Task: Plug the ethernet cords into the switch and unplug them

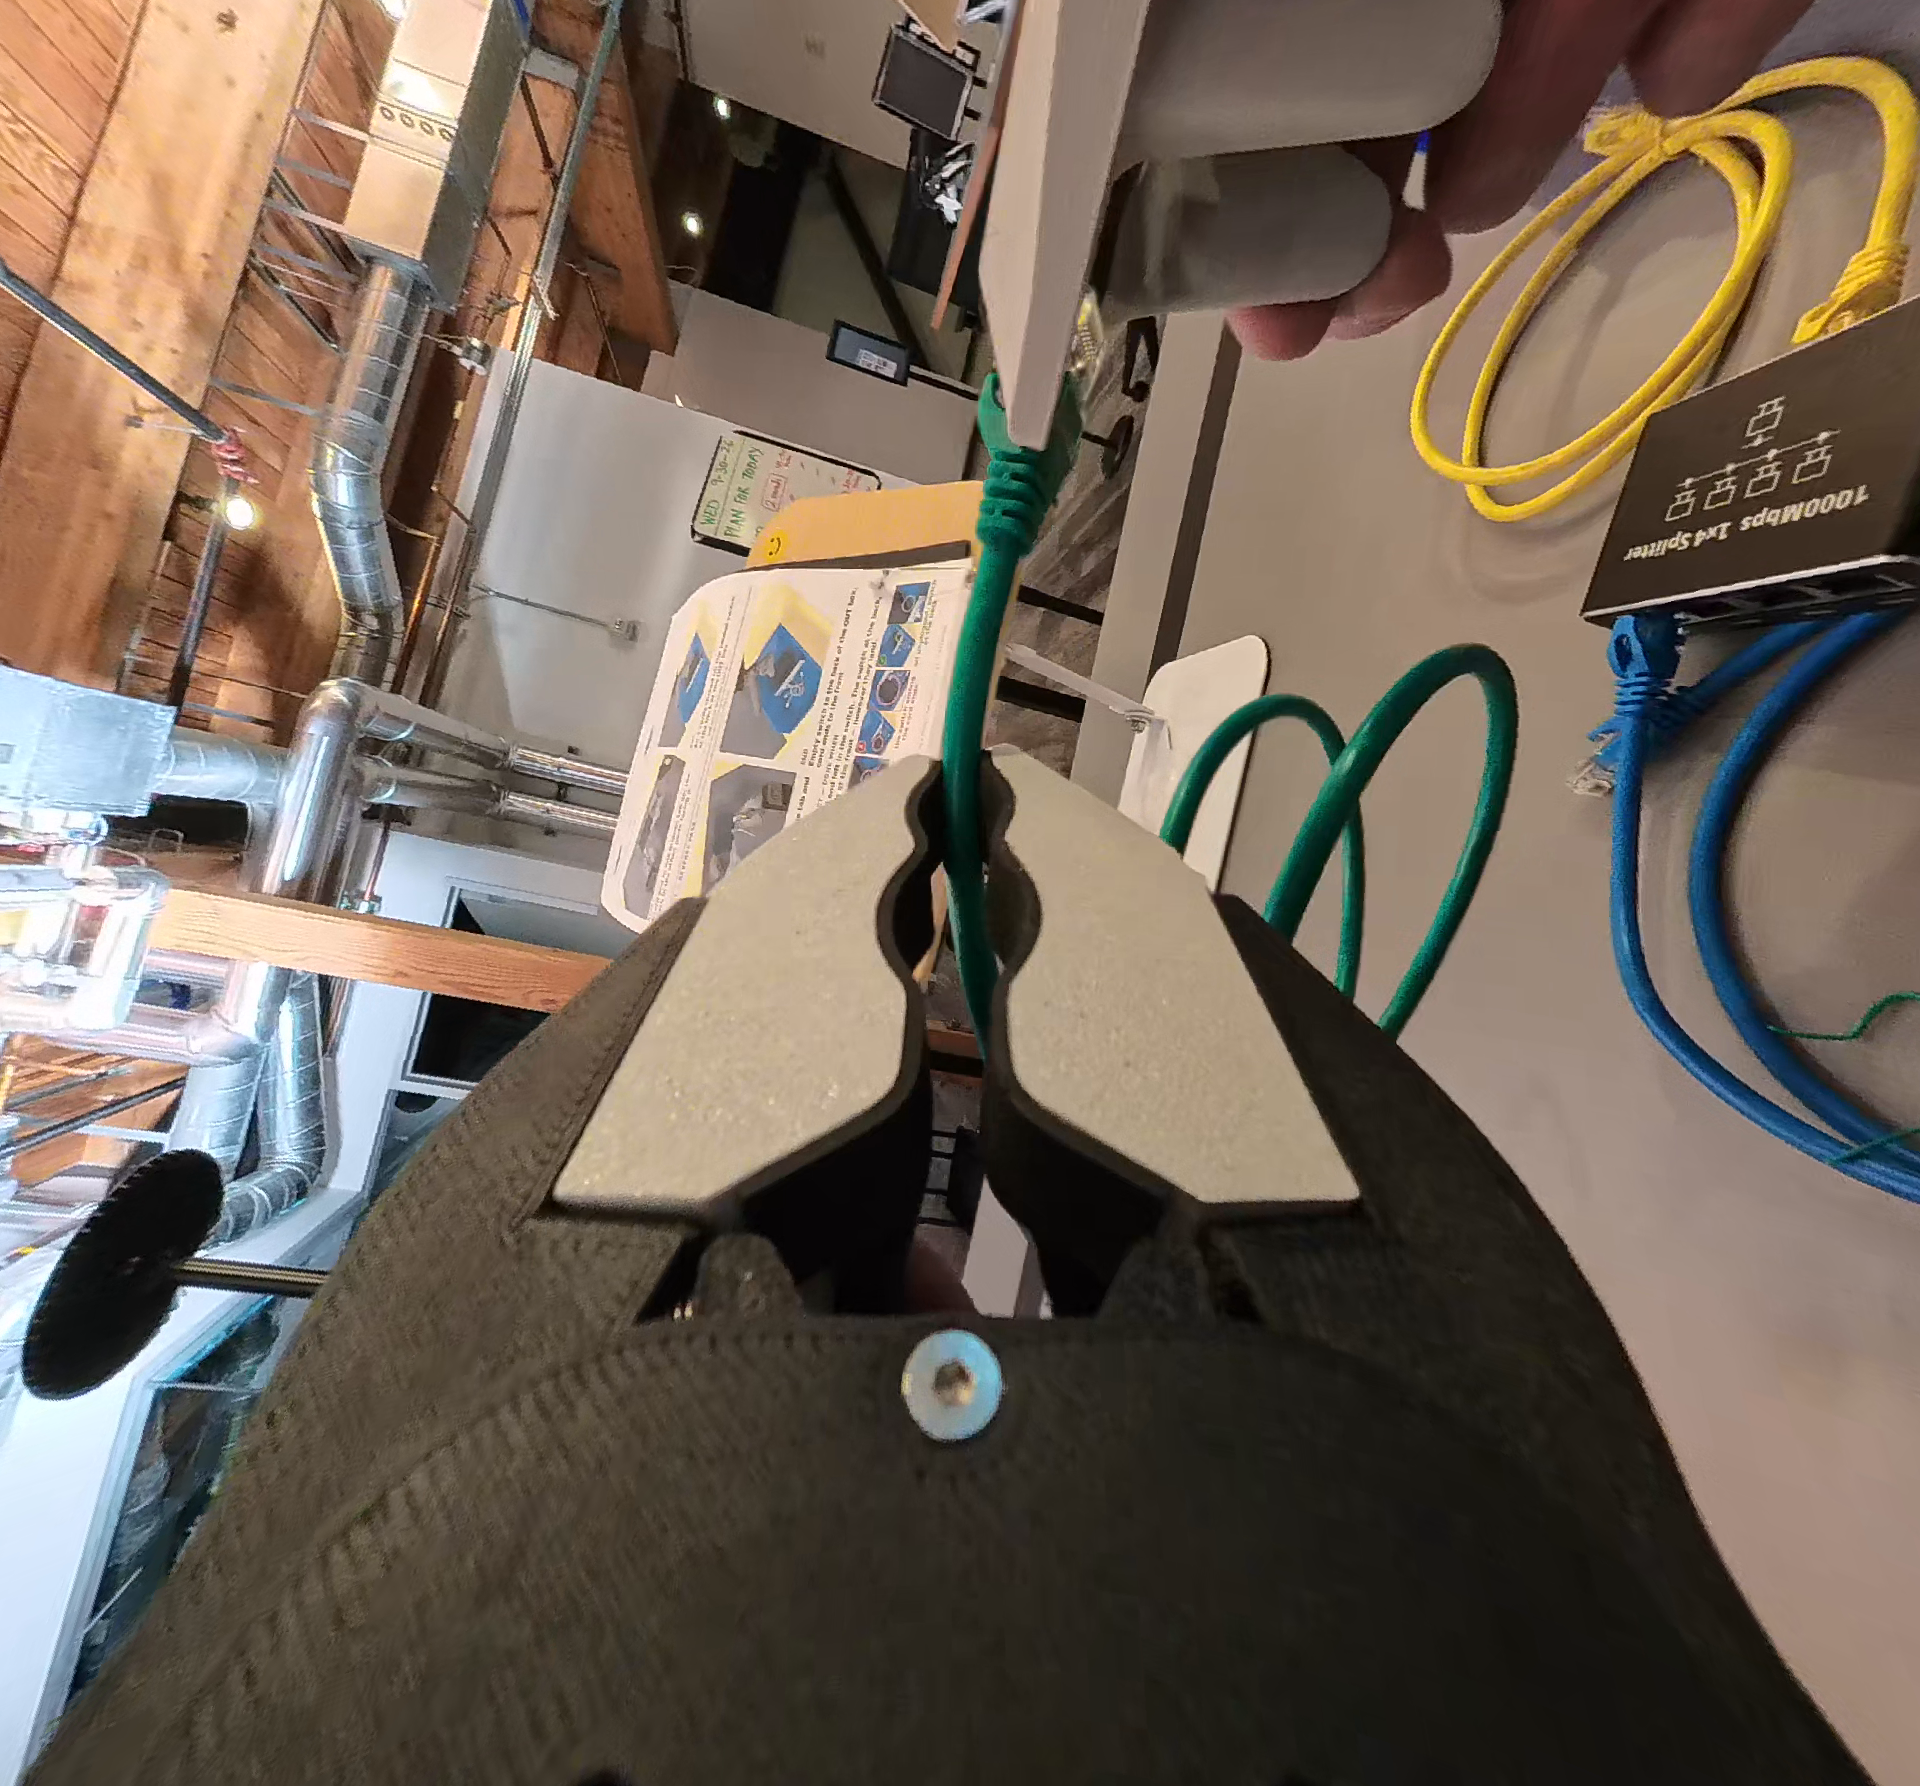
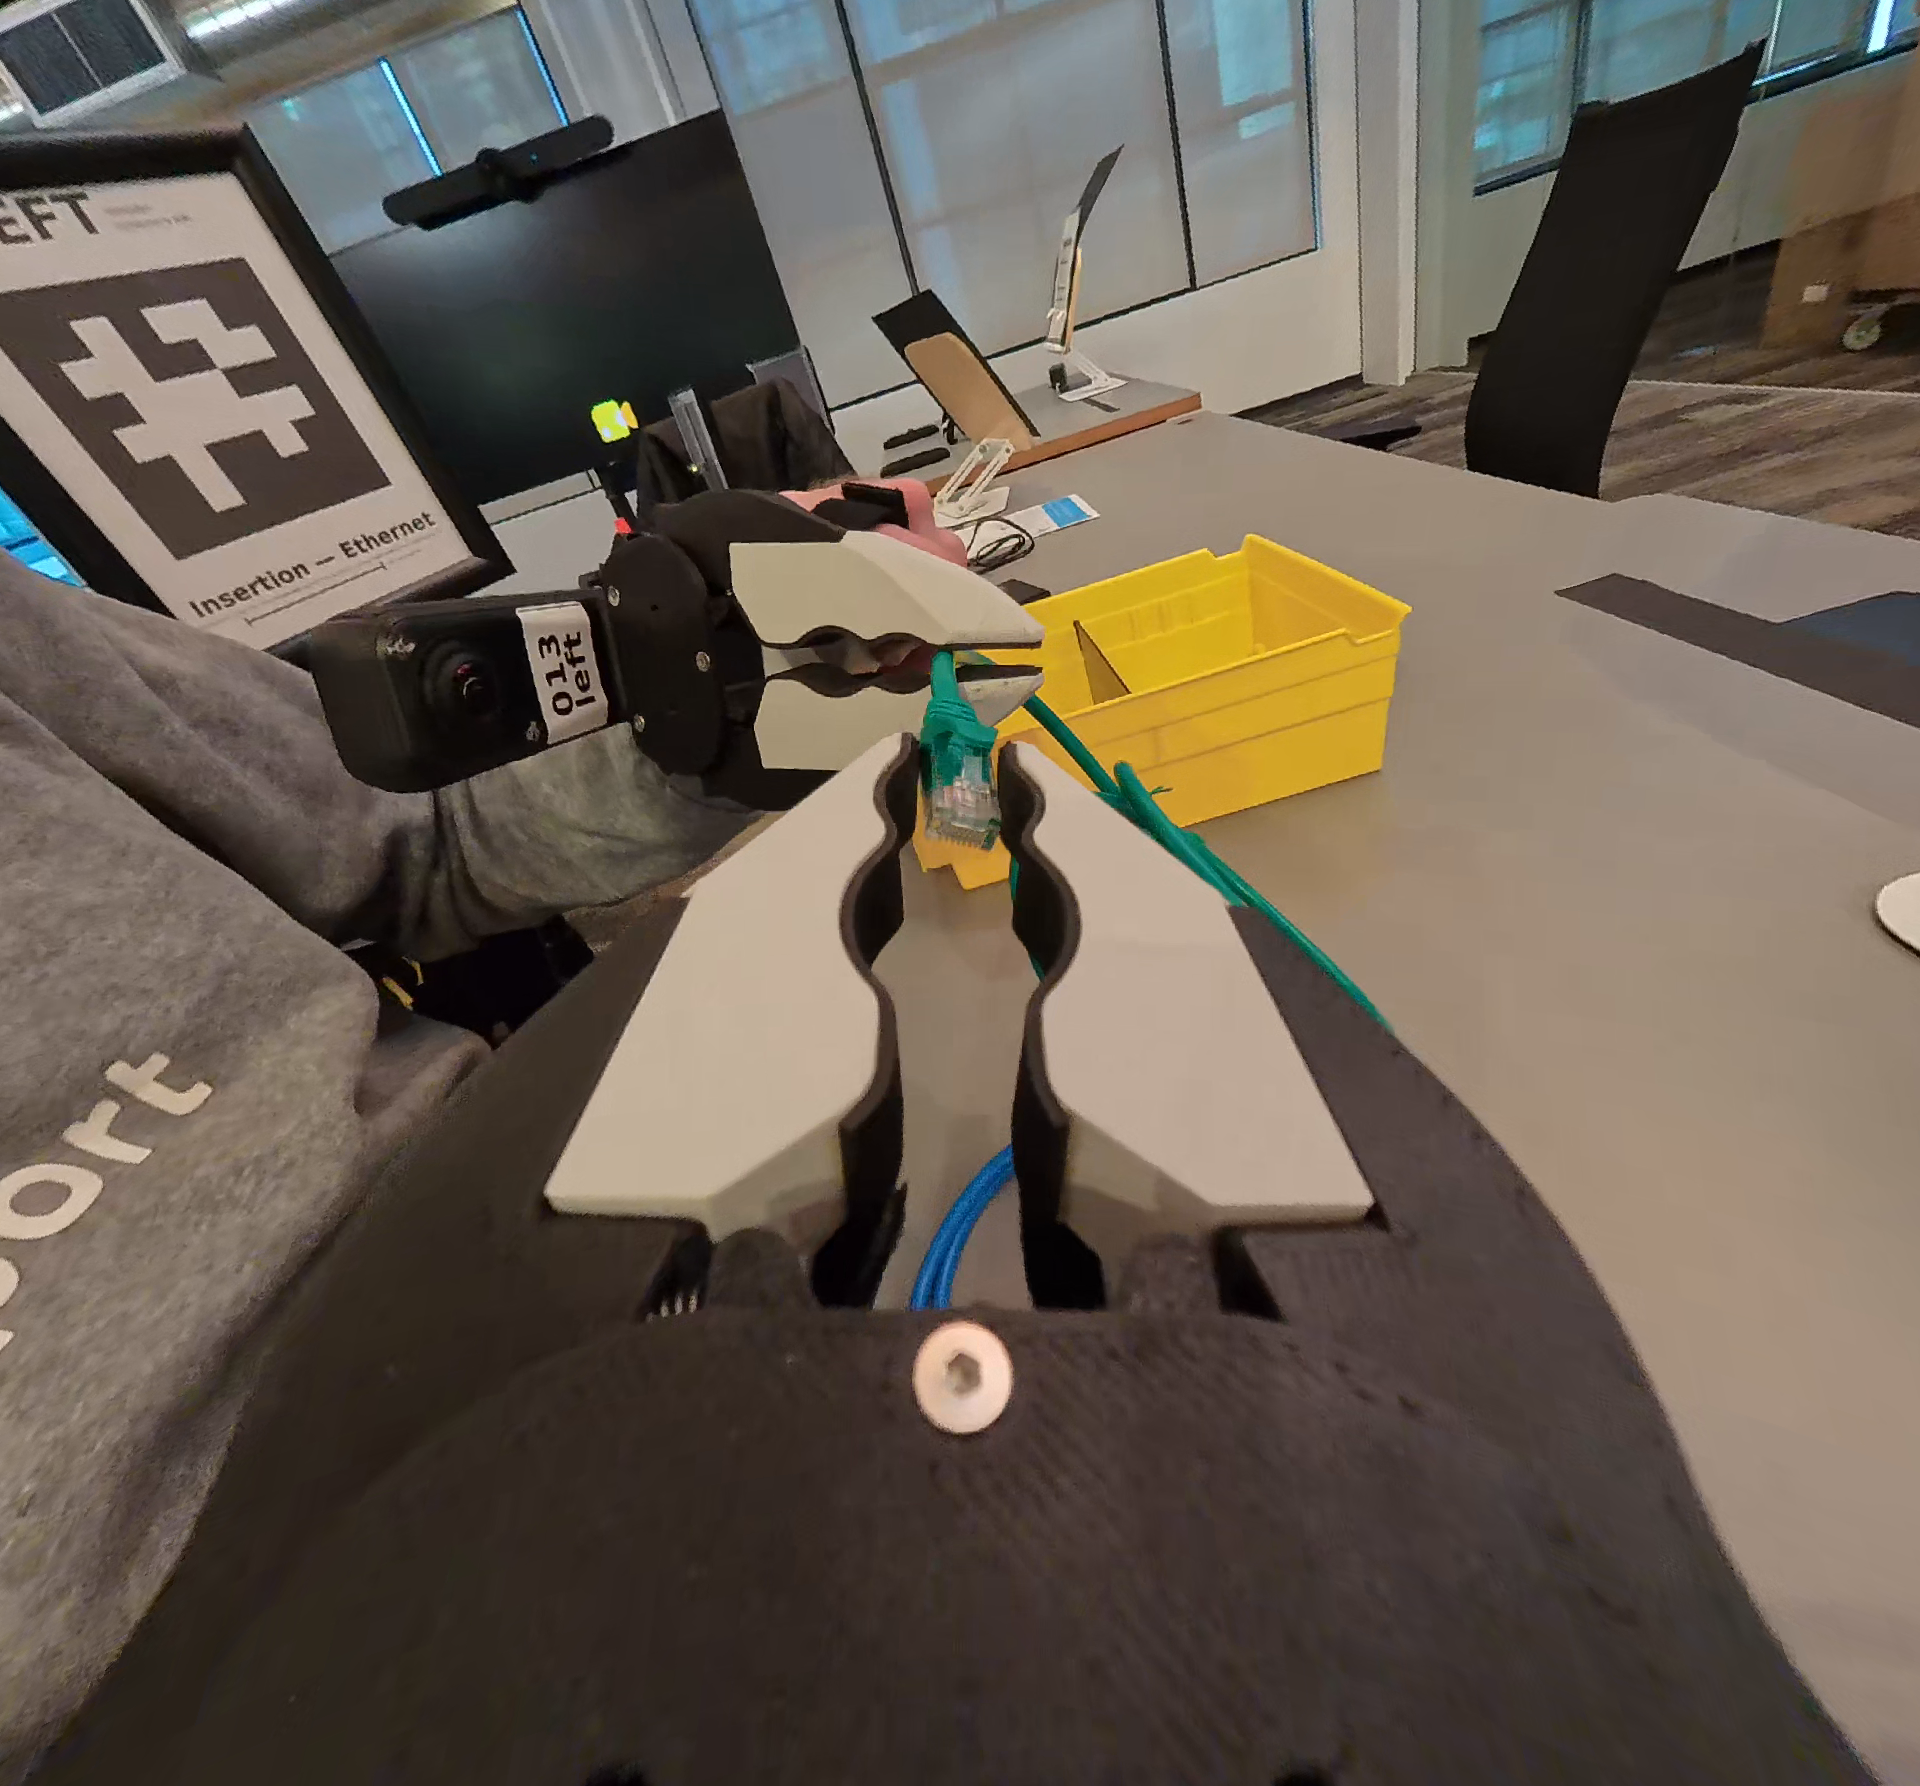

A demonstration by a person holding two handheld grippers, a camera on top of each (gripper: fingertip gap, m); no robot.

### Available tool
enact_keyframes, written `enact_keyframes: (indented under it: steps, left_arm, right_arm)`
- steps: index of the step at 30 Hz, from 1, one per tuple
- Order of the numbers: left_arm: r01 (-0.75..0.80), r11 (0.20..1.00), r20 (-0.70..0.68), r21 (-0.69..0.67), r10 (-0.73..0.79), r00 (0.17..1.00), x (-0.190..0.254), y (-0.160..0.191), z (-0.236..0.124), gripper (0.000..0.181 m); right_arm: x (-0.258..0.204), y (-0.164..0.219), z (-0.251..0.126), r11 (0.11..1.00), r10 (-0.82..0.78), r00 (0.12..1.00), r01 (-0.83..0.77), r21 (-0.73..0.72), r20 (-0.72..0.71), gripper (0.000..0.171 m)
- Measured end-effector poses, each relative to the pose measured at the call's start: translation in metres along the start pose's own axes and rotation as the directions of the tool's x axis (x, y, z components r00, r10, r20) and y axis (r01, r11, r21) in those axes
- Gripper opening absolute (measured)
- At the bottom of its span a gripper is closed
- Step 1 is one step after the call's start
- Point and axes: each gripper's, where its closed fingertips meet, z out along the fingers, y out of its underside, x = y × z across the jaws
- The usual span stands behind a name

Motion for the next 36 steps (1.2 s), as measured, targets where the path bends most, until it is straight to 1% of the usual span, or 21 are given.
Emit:
enact_keyframes:
  steps: [4, 6, 8, 9, 10, 11, 12, 14, 15, 18, 19, 21, 22, 24, 25, 26, 27, 29, 31, 34, 36]
  left_arm:
    - [0.006, 1.000, -0.004, -0.003, -0.007, 1.000, 0.000, 0.000, 0.001, 0.004]
    - [0.044, 0.999, -0.048, -0.002, -0.044, 0.998, 0.004, 0.002, 0.001, 0.004]
    - [0.138, 0.990, -0.127, -0.012, -0.139, 0.982, 0.009, 0.004, 0.001, 0.018]
    - [0.215, 0.977, -0.179, -0.016, -0.214, 0.960, 0.010, 0.004, 0.000, 0.025]
    - [0.301, 0.953, -0.231, -0.027, -0.299, 0.926, 0.011, 0.003, -0.002, 0.032]
    - [0.386, 0.921, -0.284, -0.041, -0.381, 0.880, 0.010, 0.002, -0.004, 0.044]
    - [0.459, 0.887, -0.327, -0.042, -0.446, 0.833, 0.007, -0.001, -0.007, 0.052]
    - [0.588, 0.809, -0.386, -0.018, -0.548, 0.742, -0.004, -0.008, -0.015, 0.056]
    - [0.646, 0.763, -0.417, -0.023, -0.595, 0.687, -0.009, -0.011, -0.018, 0.062]
    - [0.751, 0.657, -0.505, -0.064, -0.670, 0.544, -0.014, -0.017, -0.027, 0.063]
    - [0.788, 0.608, -0.526, -0.096, -0.703, 0.479, -0.014, -0.017, -0.028, 0.062]
    - [0.850, 0.492, -0.627, -0.186, -0.725, 0.283, -0.008, -0.025, -0.037, 0.058]
    - [0.867, 0.456, -0.643, -0.199, -0.729, 0.235, -0.008, -0.027, -0.039, 0.057]
    - [0.876, 0.431, -0.636, -0.217, -0.743, 0.208, -0.010, -0.025, -0.040, 0.054]
    - [0.869, 0.425, -0.650, -0.253, -0.740, 0.172, -0.007, -0.024, -0.044, 0.049]
    - [0.856, 0.430, -0.666, -0.285, -0.732, 0.146, -0.005, -0.023, -0.050, 0.045]
    - [0.840, 0.450, -0.685, -0.302, -0.716, 0.138, -0.003, -0.024, -0.057, 0.041]
    - [0.799, 0.494, -0.734, -0.344, -0.672, 0.099, 0.006, -0.028, -0.075, 0.044]
    - [0.793, 0.494, -0.763, -0.356, -0.644, 0.058, 0.015, -0.038, -0.081, 0.049]
    - [0.837, 0.417, -0.755, -0.355, -0.655, 0.007, 0.031, -0.052, -0.062, 0.053]
    - [0.875, 0.353, -0.739, -0.331, -0.674, -0.007, 0.038, -0.060, -0.045, 0.057]
  right_arm:
    - [-0.001, -0.002, 0.000, 1.000, -0.020, 1.000, 0.020, 0.007, 0.001, 0.010]
    - [0.000, -0.001, 0.000, 0.998, -0.055, 0.998, 0.054, -0.006, -0.015, 0.010]
    - [0.004, 0.001, 0.001, 0.994, -0.109, 0.992, 0.107, -0.030, -0.063, 0.010]
    - [0.006, 0.003, 0.000, 0.990, -0.133, 0.988, 0.130, -0.048, -0.074, 0.010]
    - [0.007, 0.005, 0.000, 0.986, -0.158, 0.984, 0.153, -0.061, -0.085, 0.010]
    - [0.008, 0.005, -0.001, 0.983, -0.179, 0.979, 0.174, -0.066, -0.095, 0.010]
    - [0.008, 0.006, -0.002, 0.979, -0.199, 0.975, 0.193, -0.073, -0.095, 0.010]
    - [0.007, 0.008, -0.002, 0.969, -0.238, 0.967, 0.230, -0.089, -0.090, 0.010]
    - [0.005, 0.009, -0.002, 0.964, -0.255, 0.963, 0.248, -0.094, -0.081, 0.010]
    - [-0.006, 0.010, 0.001, 0.948, -0.310, 0.950, 0.307, -0.082, -0.035, 0.010]
    - [-0.009, 0.009, 0.002, 0.941, -0.334, 0.942, 0.331, -0.074, -0.024, 0.010]
    - [-0.014, 0.009, 0.003, 0.923, -0.379, 0.925, 0.377, -0.070, -0.020, 0.010]
    - [-0.014, 0.009, 0.003, 0.918, -0.393, 0.919, 0.390, -0.075, -0.026, 0.010]
    - [-0.013, 0.009, 0.003, 0.913, -0.403, 0.915, 0.400, -0.075, -0.030, 0.010]
    - [-0.012, 0.008, 0.002, 0.911, -0.409, 0.911, 0.406, -0.067, -0.043, 0.010]
    - [-0.010, 0.005, 0.001, 0.912, -0.409, 0.911, 0.405, -0.061, -0.057, 0.010]
    - [-0.009, 0.003, -0.001, 0.912, -0.409, 0.910, 0.406, -0.052, -0.067, 0.010]
    - [-0.007, -0.005, -0.004, 0.908, -0.419, 0.902, 0.419, -0.026, -0.101, 0.010]
    - [-0.010, -0.012, -0.005, 0.909, -0.414, 0.904, 0.417, 0.007, -0.102, 0.010]
    - [-0.018, -0.017, -0.002, 0.905, -0.417, 0.904, 0.423, 0.048, -0.091, 0.010]
    - [-0.026, -0.020, -0.001, 0.901, -0.425, 0.902, 0.430, 0.065, -0.076, 0.009]
